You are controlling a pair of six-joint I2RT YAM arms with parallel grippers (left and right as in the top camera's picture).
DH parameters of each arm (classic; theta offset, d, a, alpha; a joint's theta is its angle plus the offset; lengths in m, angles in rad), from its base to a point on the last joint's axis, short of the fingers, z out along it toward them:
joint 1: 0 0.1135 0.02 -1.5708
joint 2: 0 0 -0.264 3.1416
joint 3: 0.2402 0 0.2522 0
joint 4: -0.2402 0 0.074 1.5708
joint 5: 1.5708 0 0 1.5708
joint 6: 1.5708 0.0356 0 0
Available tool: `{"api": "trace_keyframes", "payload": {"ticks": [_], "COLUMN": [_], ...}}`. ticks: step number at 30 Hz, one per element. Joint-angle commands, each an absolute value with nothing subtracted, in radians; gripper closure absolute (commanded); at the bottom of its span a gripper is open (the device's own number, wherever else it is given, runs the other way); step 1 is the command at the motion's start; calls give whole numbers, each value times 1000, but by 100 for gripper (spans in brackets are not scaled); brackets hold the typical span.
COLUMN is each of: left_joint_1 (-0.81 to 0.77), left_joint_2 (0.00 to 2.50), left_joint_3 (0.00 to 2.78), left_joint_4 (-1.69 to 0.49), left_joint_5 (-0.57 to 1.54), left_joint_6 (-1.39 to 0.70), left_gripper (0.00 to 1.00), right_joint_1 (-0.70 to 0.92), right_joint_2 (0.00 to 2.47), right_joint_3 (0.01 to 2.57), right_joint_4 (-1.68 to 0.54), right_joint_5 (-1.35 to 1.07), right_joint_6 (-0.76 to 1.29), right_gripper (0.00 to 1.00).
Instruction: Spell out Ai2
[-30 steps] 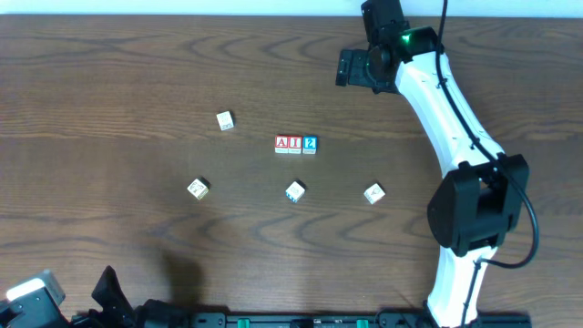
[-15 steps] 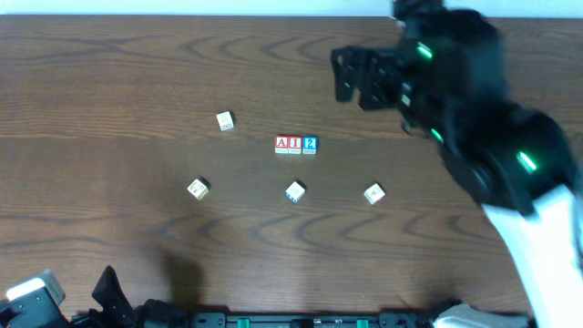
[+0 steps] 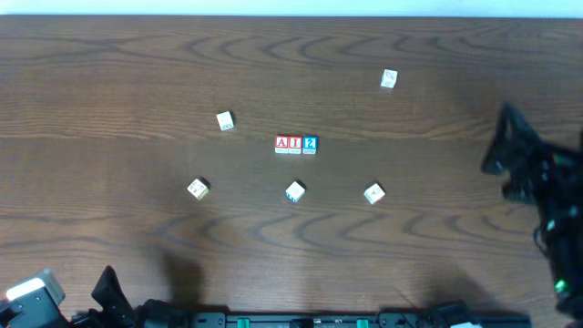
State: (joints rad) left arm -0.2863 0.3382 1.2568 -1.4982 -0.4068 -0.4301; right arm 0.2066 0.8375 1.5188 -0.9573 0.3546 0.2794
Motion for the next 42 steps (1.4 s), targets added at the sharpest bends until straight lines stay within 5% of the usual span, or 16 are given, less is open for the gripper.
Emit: {"api": "trace_keyframes", "payload": {"ticks": [1,15,42], "left_joint_1": [-290,-290,-290], "left_joint_2": [333,333,333], "left_joint_3": [1258,1258,1258], "left_joint_4": [-1501,-1501,-1501], "left_joint_5": [-421,-421,-421], "left_joint_6": [-434,-434,-434], "left_gripper": [5,4,5], "right_joint_1": [145,43,31], "right_joint_2": [728,212,6], "right_joint_3": [1240,460,162], "right_joint_4": [-855,-669,-716], "right_joint_5": [363,321,126], "right_joint_6": [216,208,208], "right_gripper": [1,1,1]}}
